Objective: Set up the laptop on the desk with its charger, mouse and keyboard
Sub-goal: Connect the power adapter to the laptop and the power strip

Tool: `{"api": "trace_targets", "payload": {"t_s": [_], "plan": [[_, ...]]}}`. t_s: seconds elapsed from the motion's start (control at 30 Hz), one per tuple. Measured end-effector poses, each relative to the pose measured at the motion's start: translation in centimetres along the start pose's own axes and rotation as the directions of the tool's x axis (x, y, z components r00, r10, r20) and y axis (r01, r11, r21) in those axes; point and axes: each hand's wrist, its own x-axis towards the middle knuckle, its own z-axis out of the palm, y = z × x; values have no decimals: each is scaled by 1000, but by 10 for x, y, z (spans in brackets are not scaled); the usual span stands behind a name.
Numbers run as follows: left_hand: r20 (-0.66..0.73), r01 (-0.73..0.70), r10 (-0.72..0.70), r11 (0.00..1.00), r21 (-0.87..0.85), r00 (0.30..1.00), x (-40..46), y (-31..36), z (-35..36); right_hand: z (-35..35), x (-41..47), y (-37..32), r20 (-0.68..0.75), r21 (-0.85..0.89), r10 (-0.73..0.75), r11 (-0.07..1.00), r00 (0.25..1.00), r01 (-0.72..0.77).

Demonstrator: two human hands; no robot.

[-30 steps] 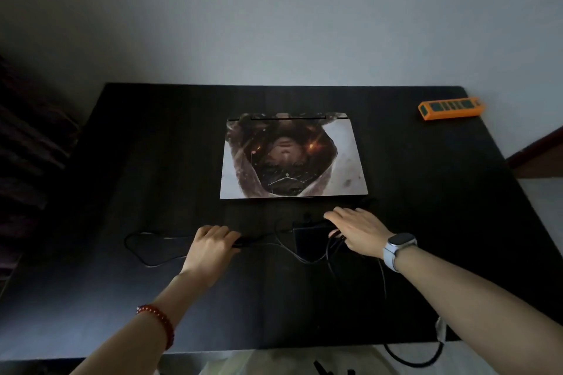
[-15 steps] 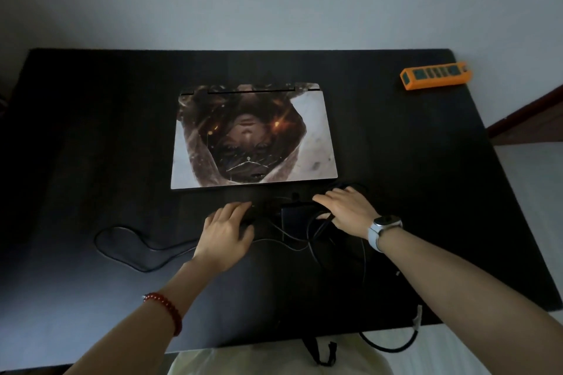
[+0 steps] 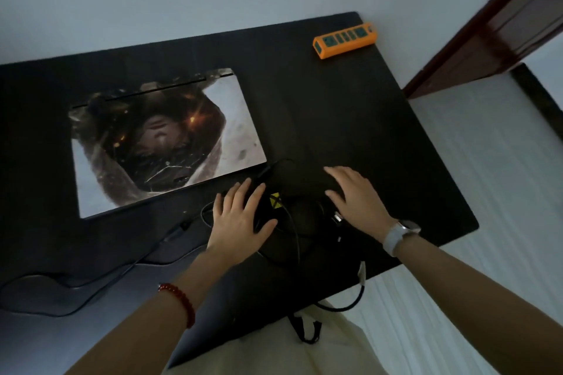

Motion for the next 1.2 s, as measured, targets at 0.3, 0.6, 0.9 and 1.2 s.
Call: {"api": "trace_targets", "payload": {"t_s": [0.3,0.6,0.9,1.2], "plan": [[77,-33,19,981,192,997,12,13,29,53,-53,33,288,124,456,854,842,-505],[46,121,-131,977,176,990,15,0,25,40,-10,52,180,155,517,825,836,-544],[53,163,-169,981,109,984,8,-2,29,42,-42,41,112,-256,-76,961,991,102],[70,120,-141,961,251,987,17,-9,22,50,-38,30,494,-225,-20,963,869,150]]}}
